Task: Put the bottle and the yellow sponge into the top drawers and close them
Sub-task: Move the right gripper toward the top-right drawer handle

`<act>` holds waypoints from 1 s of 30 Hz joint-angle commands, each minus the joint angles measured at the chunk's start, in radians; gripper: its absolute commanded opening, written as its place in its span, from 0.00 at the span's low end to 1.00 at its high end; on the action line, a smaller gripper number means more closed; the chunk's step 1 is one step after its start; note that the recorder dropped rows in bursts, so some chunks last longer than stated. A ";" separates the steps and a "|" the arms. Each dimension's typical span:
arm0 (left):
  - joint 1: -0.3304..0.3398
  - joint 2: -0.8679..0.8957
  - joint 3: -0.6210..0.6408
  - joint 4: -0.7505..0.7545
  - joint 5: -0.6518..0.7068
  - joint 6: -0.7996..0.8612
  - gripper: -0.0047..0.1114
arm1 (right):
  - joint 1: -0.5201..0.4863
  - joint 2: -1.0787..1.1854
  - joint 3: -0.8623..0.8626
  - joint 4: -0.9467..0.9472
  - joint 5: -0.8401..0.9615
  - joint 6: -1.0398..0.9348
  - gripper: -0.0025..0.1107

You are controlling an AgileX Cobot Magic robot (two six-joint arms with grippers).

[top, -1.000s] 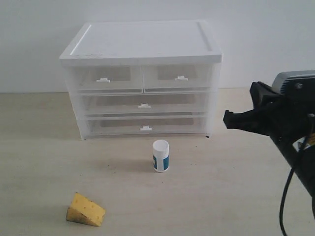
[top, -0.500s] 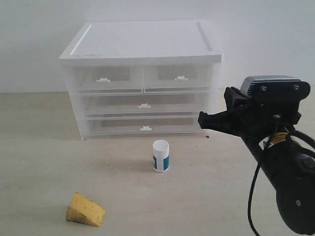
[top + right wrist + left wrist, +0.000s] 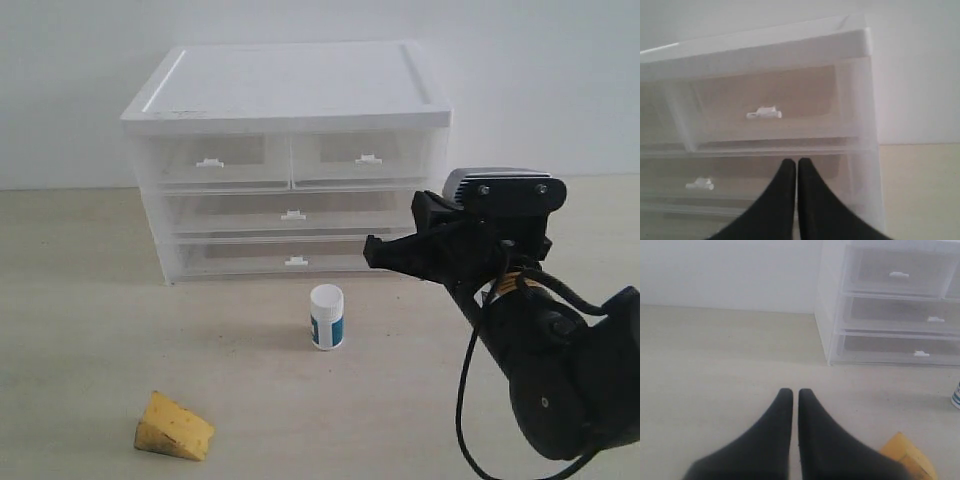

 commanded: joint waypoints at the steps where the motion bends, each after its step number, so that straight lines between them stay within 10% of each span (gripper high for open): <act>1: 0.005 -0.003 0.003 0.001 -0.002 0.006 0.08 | 0.043 0.024 -0.046 0.013 -0.010 -0.064 0.02; 14: 0.005 -0.003 0.003 0.001 -0.002 0.006 0.08 | 0.073 0.060 -0.163 0.064 0.080 -0.184 0.03; 20: 0.005 -0.003 0.003 0.001 -0.002 0.006 0.08 | 0.073 0.140 -0.226 0.077 -0.010 -0.209 0.53; 30: 0.005 -0.003 0.003 0.001 -0.002 0.006 0.08 | 0.073 0.245 -0.321 0.148 -0.010 -0.219 0.56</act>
